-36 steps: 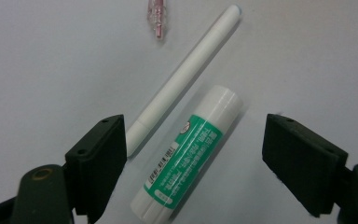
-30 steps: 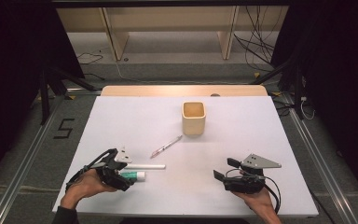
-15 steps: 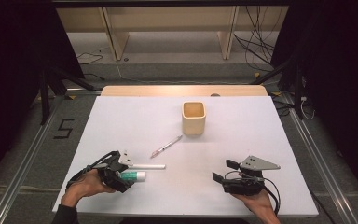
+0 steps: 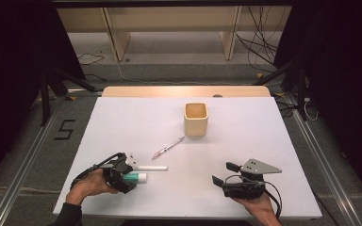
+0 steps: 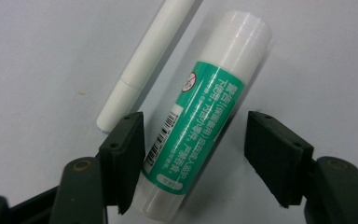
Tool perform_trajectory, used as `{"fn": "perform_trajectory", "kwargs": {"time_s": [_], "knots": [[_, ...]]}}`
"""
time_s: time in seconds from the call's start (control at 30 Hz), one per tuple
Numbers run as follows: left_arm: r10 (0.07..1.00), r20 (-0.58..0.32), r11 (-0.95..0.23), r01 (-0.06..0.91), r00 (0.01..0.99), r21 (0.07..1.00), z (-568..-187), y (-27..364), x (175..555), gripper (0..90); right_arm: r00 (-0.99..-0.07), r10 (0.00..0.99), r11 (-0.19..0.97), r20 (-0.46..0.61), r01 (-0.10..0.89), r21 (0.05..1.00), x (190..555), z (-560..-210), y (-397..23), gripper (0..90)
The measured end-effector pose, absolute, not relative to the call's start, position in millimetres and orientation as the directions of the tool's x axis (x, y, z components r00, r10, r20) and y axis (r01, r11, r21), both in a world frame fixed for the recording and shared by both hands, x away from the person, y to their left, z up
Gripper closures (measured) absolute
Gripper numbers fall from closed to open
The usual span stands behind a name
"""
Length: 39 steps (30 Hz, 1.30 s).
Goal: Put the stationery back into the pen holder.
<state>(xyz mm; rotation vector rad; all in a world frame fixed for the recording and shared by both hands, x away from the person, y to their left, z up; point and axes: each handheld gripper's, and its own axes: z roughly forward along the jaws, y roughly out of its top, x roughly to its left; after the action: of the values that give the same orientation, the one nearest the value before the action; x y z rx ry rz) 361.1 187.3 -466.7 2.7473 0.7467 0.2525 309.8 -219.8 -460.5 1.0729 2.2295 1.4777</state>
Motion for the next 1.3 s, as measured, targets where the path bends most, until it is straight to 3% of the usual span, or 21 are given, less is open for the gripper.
{"fn": "perform_trajectory", "kwargs": {"time_s": [0.47, 0.87, 1.03, 1.3], "knots": [[0.449, 0.088, -0.872, 0.415, 0.889, 0.26, -463.9, 179.0, 361.1, 57.5, -0.692, 0.698, 0.205, 0.182, 0.438, 0.875, 308.7, -461.2, -219.4, 24.4], [0.415, 0.086, -0.885, 0.38, 0.905, 0.27, -463.4, 179.1, 357.8, 65.1, -0.694, 0.696, 0.207, 0.184, 0.439, 0.874, 308.4, -461.0, -218.9, 24.7], [0.437, 0.069, -0.86, 0.394, 0.897, 0.325, -457.0, 182.5, 358.5, 65.3, -0.696, 0.694, 0.209, 0.184, 0.439, 0.874, 308.3, -461.1, -218.7, 24.9], [0.487, 0.047, -0.763, 0.399, 0.872, 0.509, -445.9, 177.7, 358.8, 65.3, -0.7, 0.692, 0.207, 0.179, 0.429, 0.879, 306.8, -460.3, -215.7, 24.9]]}}
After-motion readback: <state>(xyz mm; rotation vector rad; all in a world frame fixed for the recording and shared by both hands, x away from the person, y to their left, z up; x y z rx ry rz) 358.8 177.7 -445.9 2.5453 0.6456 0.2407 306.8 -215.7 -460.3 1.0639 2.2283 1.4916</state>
